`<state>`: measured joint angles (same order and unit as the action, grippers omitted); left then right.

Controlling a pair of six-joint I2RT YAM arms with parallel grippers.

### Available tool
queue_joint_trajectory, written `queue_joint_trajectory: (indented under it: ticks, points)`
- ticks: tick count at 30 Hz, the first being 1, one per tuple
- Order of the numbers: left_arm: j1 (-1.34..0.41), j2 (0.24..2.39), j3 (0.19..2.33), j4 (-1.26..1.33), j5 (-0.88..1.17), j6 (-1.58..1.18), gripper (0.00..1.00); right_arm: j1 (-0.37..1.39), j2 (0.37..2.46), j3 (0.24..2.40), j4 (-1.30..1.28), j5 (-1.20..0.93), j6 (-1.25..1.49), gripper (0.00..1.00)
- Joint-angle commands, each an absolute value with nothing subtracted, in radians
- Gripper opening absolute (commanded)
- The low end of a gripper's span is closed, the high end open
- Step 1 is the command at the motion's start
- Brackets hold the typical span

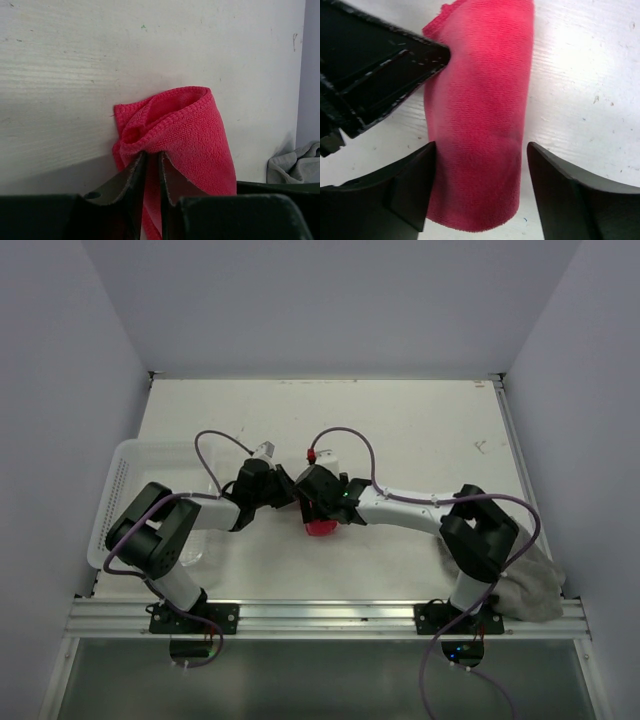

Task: Roll the towels
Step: Roll the towel

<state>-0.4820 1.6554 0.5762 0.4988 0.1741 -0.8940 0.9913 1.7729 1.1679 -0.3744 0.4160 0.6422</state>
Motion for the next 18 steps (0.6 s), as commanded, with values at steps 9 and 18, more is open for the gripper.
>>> queue_joint_trajectory:
  ticks: [9, 18]
  points:
    - [-0.477, 1.678, 0.557, 0.399, 0.101, -0.838, 0.18, 0.841, 1.646, 1.017, -0.192, 0.111, 0.804, 0.86]
    - [-0.477, 1.693, 0.545, 0.403, 0.101, -0.83, 0.17, 0.762, 1.675, 0.931, -0.006, -0.072, 0.877, 0.97]
